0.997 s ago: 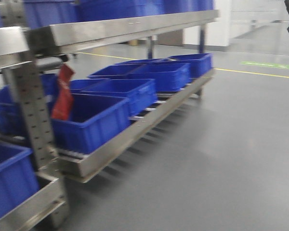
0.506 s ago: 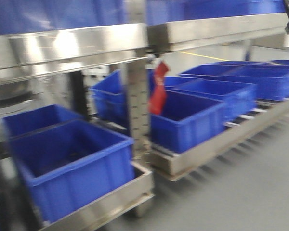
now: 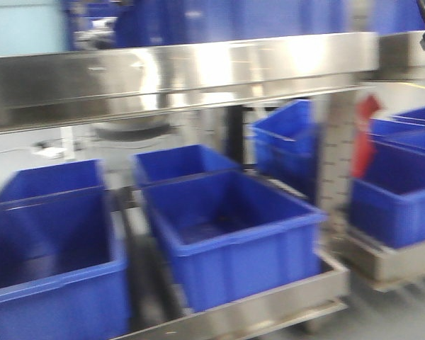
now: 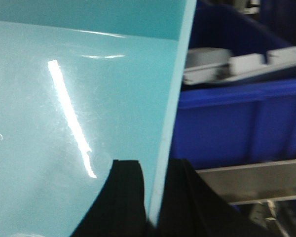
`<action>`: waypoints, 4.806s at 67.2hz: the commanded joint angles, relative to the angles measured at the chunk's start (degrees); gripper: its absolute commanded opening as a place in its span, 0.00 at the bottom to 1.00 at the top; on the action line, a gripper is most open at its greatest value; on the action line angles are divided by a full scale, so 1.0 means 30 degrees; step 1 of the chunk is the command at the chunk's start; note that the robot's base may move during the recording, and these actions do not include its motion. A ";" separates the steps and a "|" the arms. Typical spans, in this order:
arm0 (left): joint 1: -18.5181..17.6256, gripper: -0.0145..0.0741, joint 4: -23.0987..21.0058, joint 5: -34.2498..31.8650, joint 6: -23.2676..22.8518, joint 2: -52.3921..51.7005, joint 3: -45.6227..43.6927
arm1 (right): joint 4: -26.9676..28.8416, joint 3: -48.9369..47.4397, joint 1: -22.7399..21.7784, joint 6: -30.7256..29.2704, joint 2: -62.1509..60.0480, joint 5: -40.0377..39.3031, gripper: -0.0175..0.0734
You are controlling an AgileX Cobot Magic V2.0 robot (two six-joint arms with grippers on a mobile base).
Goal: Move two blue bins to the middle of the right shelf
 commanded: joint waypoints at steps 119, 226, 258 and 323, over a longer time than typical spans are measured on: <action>-0.0277 0.04 -0.1044 -0.1141 0.0082 -0.0158 -0.0264 | 0.0838 -0.0170 0.0209 -0.0402 -0.0108 -0.0887 0.02; -0.0277 0.04 -0.1044 -0.1141 0.0082 -0.0158 -0.0264 | 0.0838 -0.0170 0.0209 -0.0402 -0.0108 -0.0887 0.02; -0.0277 0.04 -0.1044 -0.1141 0.0082 -0.0158 -0.0264 | 0.0838 -0.0170 0.0209 -0.0402 -0.0108 -0.0887 0.02; -0.0277 0.04 -0.1205 -0.0310 0.0082 -0.0158 -0.0264 | 0.0838 -0.0170 0.0209 -0.0402 -0.0092 0.0236 0.02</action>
